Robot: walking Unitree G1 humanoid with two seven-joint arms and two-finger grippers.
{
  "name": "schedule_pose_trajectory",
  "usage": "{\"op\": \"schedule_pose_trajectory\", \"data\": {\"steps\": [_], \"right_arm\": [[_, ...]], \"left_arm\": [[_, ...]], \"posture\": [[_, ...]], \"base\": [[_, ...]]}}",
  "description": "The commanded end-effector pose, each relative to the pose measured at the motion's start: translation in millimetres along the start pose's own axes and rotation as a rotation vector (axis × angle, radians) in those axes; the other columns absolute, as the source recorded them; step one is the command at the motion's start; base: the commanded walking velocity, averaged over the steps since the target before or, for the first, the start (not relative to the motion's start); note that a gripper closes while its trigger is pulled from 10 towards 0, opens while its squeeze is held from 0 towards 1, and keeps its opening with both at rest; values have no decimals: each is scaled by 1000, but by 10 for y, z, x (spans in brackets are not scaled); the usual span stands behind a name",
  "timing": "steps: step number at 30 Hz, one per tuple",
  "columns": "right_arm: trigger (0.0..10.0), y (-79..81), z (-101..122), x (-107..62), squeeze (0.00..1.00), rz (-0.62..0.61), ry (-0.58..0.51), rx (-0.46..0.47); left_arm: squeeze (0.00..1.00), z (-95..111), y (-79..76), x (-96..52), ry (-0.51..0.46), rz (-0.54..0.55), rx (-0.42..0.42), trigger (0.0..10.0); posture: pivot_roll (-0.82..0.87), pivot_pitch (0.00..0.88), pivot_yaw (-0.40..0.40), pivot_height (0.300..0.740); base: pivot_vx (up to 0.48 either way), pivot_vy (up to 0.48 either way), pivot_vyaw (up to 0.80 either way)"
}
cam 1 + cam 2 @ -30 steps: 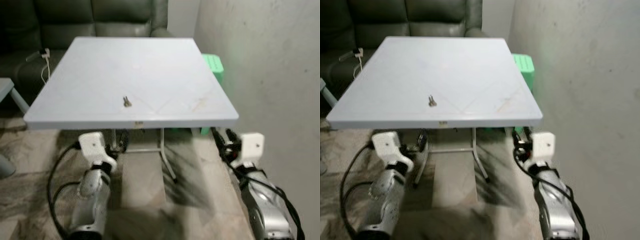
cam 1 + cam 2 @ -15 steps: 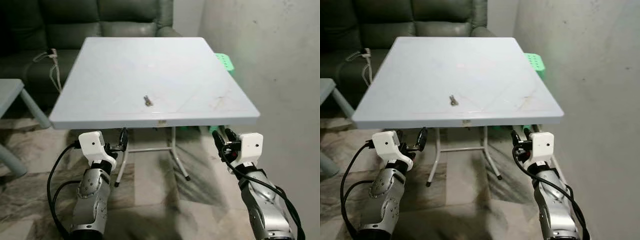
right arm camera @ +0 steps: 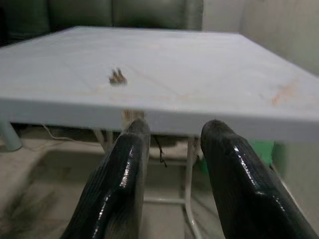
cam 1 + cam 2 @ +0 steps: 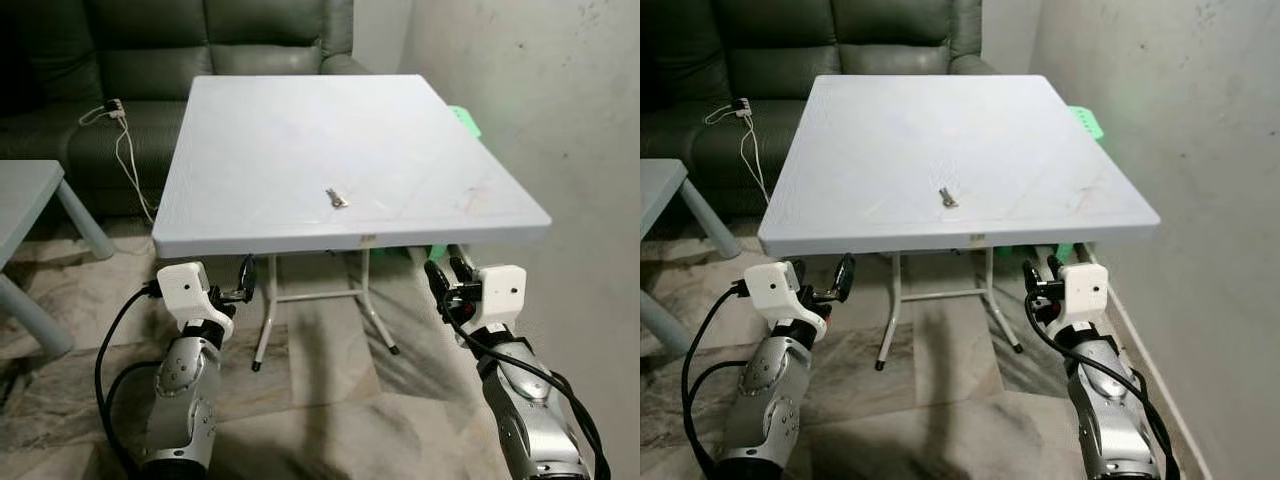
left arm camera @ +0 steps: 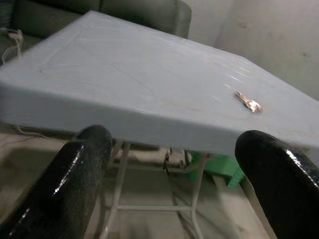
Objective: Hang keys on a hook
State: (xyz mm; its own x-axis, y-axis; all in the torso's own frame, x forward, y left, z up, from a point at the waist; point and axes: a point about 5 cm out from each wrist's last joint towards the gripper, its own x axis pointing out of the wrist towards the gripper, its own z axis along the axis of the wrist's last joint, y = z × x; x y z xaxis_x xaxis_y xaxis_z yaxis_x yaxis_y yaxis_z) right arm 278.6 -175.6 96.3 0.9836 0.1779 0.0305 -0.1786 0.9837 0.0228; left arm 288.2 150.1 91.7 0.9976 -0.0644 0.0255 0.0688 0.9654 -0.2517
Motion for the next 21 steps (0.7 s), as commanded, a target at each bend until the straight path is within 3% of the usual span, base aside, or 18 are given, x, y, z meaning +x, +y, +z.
{"op": "schedule_pose_trajectory", "data": {"steps": [1, 13, 21], "right_arm": [[10000, -36, 30, 10, 0, -10, -8, 2], [10000, -24, 30, 25, 0, -1, -8, 2], [10000, 6, 89, 33, 0, 26, -42, 18]], "left_arm": [[0, 13, -35, 6, -4, -12, 14, 10000], [0, -3, -33, 23, 10, 5, -21, 10000], [0, 5, -39, 16, 10, 5, -23, 10000]], "posture": [[-14, 32, -66, 740], [-12, 24, -69, 740], [-8, 19, -68, 740]], "base": [[0, 0, 0], [0, 0, 0], [335, 0, 0]]}}
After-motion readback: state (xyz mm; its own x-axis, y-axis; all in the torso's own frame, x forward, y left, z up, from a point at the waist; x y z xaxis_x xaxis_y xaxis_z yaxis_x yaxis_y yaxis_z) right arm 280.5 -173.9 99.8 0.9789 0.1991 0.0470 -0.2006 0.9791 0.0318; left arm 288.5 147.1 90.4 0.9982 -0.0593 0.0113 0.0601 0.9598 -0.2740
